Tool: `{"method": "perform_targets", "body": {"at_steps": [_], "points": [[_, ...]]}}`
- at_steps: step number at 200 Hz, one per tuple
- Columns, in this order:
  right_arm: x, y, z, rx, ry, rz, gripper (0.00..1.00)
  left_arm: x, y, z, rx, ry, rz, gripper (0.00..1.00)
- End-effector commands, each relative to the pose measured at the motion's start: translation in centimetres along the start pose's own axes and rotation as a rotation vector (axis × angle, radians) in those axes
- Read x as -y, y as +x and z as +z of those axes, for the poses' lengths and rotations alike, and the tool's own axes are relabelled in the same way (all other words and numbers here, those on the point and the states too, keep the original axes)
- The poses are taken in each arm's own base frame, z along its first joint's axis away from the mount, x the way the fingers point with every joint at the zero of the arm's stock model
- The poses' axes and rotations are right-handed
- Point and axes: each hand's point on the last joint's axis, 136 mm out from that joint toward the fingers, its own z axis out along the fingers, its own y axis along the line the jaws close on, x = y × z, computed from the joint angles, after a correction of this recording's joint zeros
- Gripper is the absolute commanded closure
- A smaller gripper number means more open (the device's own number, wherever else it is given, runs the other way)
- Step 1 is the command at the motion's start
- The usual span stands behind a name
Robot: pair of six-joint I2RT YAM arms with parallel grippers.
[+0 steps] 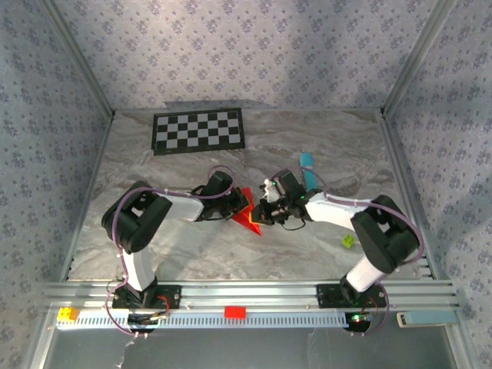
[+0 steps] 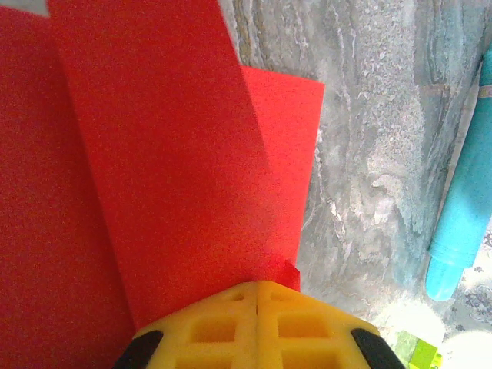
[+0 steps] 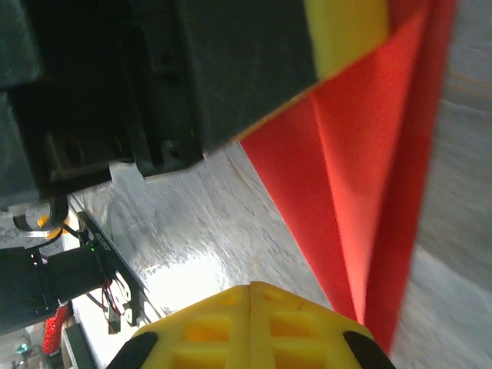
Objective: Fold a paper plane with a square sheet of paper (pick it up from the middle)
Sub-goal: Fourth fold the wing at the center of the table.
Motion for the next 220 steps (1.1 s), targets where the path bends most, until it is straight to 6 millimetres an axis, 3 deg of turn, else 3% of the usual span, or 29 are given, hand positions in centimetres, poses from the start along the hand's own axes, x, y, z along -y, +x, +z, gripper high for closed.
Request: {"method": "perform_targets", "body": {"at_steps": [1,35,101,155,220], "points": [[-0.1,-0.1,1.6,-0.04,-0.008,0.02,0.98,-2.8,1.0,0.1,-0.026,-0.084,-0.026,1.0],[2.9,1.2,2.6,-0.069,0.072,0.068,0.99,-2.8,0.9,0.0,-0.025,-0.085,-0.026,1.0],[6.0,4.1,2.4,-0.09,0.11,0.131,0.99,-2.9,0.9,0.2,-0.03,-0.09,-0.025,1.0],[6.0,4.9,1.6,-0.083,0.098,0.132,0.98,-3.0,0.9,0.2,-0.028,-0.099,-0.03,1.0],[7.4,8.0,0.4,-0.111,0.11,0.128,0.98,-3.4,0.9,0.2,-0.021,-0.102,-0.047,1.0]]}}
